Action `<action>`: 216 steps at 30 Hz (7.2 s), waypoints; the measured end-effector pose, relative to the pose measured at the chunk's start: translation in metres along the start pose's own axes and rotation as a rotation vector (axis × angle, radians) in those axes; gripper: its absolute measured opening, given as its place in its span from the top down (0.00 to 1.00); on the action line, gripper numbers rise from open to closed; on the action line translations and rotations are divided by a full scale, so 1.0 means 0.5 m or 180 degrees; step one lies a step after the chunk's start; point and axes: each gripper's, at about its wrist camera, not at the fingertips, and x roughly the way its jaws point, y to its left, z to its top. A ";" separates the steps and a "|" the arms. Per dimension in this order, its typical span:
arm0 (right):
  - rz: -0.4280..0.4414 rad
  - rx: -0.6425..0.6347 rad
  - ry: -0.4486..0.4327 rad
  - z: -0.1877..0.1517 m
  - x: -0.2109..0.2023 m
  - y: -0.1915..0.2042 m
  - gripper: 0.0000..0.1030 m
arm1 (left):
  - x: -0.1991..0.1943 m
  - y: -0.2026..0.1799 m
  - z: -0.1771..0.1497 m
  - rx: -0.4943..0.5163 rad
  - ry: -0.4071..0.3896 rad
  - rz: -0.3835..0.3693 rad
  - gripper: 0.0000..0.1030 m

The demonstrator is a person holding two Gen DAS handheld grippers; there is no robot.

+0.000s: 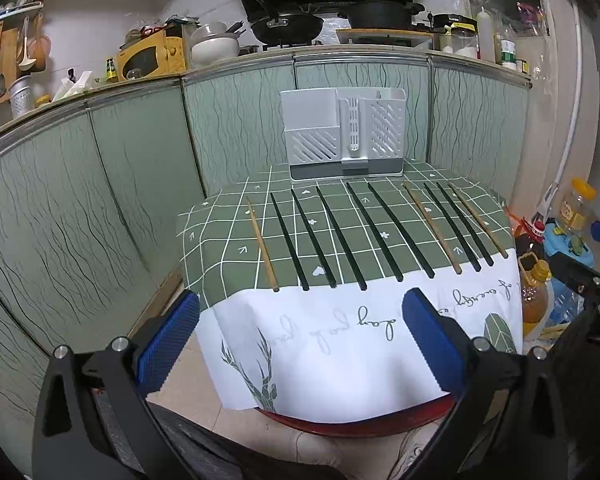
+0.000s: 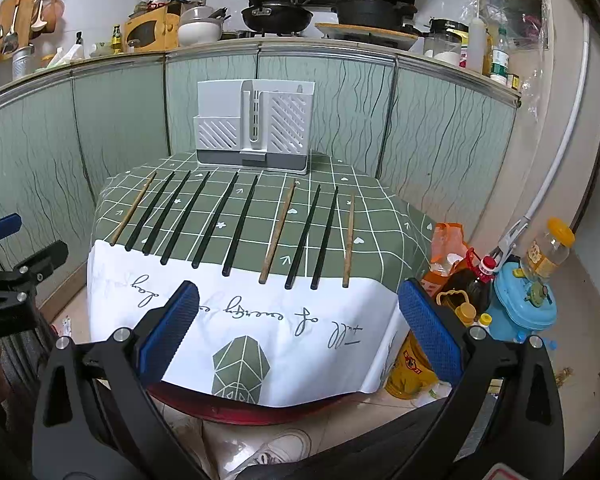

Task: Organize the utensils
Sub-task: 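Move both tools toward the row of chopsticks on the cloth, then close the left tool on a wooden chopstick while the right tool grasps another wooden chopstick, then lift the held wooden chopsticks upright with both tools and carry them over the white holder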

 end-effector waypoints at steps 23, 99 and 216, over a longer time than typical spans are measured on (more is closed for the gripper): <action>-0.0091 0.0029 0.0137 -0.002 0.006 -0.038 0.07 | 0.018 0.007 -0.016 0.0026 0.0223 -0.0082 0.04; 0.0071 0.0261 0.0434 0.078 0.332 -0.147 0.12 | 0.320 0.118 0.036 -0.0270 0.0505 0.0061 0.30; 0.0875 -0.0061 -0.0241 0.660 0.371 -0.107 0.94 | 0.367 -0.115 0.647 0.0326 -0.0122 -0.1238 0.94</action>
